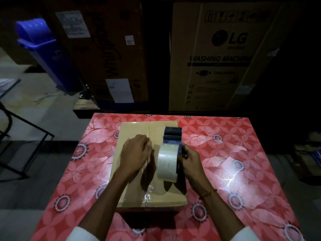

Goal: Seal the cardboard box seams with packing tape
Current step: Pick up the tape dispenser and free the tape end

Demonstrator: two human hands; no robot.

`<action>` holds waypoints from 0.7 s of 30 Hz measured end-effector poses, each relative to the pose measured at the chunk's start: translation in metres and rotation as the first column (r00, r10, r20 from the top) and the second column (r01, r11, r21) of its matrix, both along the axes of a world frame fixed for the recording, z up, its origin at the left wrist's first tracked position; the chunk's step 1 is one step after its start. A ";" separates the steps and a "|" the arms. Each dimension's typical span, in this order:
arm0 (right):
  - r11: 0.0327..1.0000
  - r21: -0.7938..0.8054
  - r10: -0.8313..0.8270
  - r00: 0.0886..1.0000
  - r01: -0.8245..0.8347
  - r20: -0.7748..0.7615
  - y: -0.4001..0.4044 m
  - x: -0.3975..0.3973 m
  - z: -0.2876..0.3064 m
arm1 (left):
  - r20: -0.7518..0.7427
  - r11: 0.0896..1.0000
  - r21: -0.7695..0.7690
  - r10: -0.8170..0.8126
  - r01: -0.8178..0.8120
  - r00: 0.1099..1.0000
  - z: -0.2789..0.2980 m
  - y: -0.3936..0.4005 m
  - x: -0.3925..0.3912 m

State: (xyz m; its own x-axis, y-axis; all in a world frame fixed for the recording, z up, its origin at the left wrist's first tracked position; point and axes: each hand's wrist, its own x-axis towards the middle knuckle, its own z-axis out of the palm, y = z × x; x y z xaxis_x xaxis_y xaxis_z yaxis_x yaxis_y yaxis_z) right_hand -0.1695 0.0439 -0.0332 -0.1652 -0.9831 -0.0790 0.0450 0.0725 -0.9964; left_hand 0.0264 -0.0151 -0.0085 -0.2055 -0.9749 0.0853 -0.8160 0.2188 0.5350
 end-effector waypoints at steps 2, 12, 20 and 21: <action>0.999 -0.005 -0.040 0.999 0.040 0.020 0.005 -0.006 0.001 | -0.270 0.995 0.071 0.087 -0.070 0.959 0.019 -0.002 -0.015; 0.944 -0.008 -0.328 0.941 0.329 -0.086 0.034 -0.073 0.002 | -0.626 0.876 0.363 -0.022 0.316 0.780 0.042 0.016 -0.131; 0.924 0.100 -0.310 0.874 0.370 -0.373 0.084 -0.158 -0.018 | -0.464 0.854 0.381 -0.156 0.355 0.872 0.000 0.035 -0.213; 0.916 0.111 -0.310 0.856 0.386 -0.413 0.089 -0.165 -0.022 | -0.439 0.855 0.378 -0.173 0.356 0.882 -0.007 0.039 -0.221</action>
State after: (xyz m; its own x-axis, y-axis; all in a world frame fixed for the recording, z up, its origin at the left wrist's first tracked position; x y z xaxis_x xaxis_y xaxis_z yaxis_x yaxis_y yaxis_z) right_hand -0.3344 0.1333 -0.0552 -0.5476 -0.8291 -0.1128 -0.2756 0.3060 -0.9113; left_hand -0.1947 0.0239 -0.0155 -0.5019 -0.8393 -0.2089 -0.4759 0.0663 0.8770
